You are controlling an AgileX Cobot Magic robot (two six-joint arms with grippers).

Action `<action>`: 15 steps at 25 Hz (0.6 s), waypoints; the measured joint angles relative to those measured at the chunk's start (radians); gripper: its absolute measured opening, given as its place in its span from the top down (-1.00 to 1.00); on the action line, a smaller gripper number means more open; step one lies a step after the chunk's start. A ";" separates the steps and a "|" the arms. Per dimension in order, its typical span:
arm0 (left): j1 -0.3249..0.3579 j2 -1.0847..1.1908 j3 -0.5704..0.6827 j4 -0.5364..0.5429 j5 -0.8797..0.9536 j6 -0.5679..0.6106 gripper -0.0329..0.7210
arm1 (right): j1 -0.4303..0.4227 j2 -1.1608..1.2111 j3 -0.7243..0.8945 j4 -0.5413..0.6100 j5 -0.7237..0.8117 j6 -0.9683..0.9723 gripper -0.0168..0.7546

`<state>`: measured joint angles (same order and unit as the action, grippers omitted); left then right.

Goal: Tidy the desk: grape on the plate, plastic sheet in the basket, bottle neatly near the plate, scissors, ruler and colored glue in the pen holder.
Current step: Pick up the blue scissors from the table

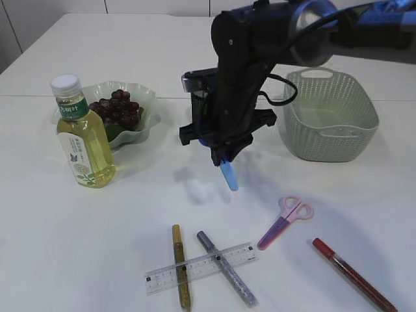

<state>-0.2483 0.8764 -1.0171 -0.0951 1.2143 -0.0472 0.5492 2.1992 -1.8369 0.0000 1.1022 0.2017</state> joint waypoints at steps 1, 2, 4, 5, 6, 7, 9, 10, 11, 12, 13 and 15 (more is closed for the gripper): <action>0.000 0.000 0.000 0.000 0.000 0.000 -0.23 | 0.004 -0.011 0.000 -0.009 -0.014 0.000 0.48; 0.000 0.000 0.000 0.000 0.000 0.000 -0.24 | 0.009 -0.024 0.000 -0.018 -0.025 -0.002 0.48; 0.000 0.000 0.000 0.000 0.000 0.000 -0.24 | 0.022 -0.044 0.000 -0.031 -0.053 -0.002 0.48; 0.000 0.000 0.000 0.000 0.000 0.000 -0.24 | 0.026 -0.053 0.000 -0.036 -0.068 -0.002 0.48; 0.000 0.000 0.000 0.000 0.000 0.000 -0.23 | 0.032 -0.060 0.000 -0.046 -0.079 -0.003 0.48; 0.000 0.000 0.000 0.000 0.000 0.000 -0.23 | 0.037 -0.070 0.000 -0.055 -0.093 -0.005 0.48; 0.000 0.000 0.000 0.000 -0.002 0.000 -0.23 | 0.042 -0.088 0.008 -0.067 -0.122 -0.010 0.48; 0.000 0.000 0.000 0.000 -0.006 0.000 -0.23 | 0.046 -0.101 0.021 -0.076 -0.148 -0.011 0.48; 0.000 0.000 0.000 0.000 -0.006 0.000 -0.23 | 0.047 -0.113 0.036 -0.083 -0.177 -0.013 0.48; 0.000 0.000 0.000 0.000 -0.007 0.000 -0.24 | 0.049 -0.130 0.059 -0.087 -0.207 -0.017 0.48; 0.000 0.000 0.000 0.000 -0.007 0.000 -0.23 | 0.049 -0.150 0.086 -0.097 -0.235 -0.020 0.48; 0.000 0.000 0.000 0.000 -0.011 0.000 -0.23 | 0.049 -0.192 0.153 -0.116 -0.317 -0.024 0.48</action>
<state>-0.2483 0.8764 -1.0171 -0.0951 1.2029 -0.0472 0.5986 2.0067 -1.6835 -0.1161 0.7849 0.1780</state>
